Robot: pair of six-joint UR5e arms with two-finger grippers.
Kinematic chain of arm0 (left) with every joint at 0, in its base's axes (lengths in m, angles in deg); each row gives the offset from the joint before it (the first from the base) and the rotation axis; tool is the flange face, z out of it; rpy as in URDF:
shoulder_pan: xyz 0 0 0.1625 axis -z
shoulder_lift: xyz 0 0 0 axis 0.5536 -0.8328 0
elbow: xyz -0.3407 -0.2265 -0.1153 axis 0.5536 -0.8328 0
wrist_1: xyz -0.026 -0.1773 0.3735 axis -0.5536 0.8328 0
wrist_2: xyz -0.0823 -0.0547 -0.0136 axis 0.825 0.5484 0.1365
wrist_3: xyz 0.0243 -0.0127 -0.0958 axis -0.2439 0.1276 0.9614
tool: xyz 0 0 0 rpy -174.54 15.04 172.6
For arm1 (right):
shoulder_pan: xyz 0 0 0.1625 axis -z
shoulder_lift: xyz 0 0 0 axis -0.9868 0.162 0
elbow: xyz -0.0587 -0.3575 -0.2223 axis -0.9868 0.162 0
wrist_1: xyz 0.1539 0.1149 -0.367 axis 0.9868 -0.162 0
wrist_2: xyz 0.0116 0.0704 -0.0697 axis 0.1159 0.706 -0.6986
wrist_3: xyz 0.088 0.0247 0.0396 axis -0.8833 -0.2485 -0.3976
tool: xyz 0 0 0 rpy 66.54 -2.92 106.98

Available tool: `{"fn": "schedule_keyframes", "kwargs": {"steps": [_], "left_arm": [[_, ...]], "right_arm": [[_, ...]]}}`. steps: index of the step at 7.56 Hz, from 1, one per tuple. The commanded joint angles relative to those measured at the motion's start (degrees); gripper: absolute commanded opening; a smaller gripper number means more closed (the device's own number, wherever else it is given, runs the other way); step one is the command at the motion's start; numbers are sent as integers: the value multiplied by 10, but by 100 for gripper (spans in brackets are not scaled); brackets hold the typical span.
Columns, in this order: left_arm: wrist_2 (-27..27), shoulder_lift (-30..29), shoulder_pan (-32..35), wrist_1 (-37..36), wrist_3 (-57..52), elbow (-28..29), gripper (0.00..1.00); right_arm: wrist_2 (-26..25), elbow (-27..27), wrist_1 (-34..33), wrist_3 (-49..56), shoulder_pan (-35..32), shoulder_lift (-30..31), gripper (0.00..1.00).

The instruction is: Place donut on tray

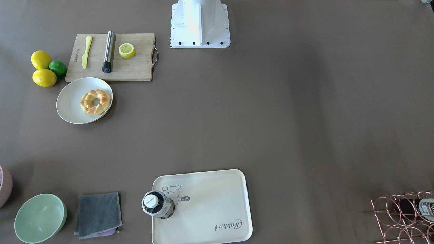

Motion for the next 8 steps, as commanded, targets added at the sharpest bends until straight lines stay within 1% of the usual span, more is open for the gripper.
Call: {"fn": "schedule_keyframes", "kwargs": {"steps": [1, 8], "left_arm": [[-1, 0, 0, 0, -1, 0, 99], [-1, 1, -2, 0, 0, -25, 99]], "right_arm": [[0, 0, 0, 0, 1, -1, 100], [0, -3, 0, -1, 1, 1, 100]]}}
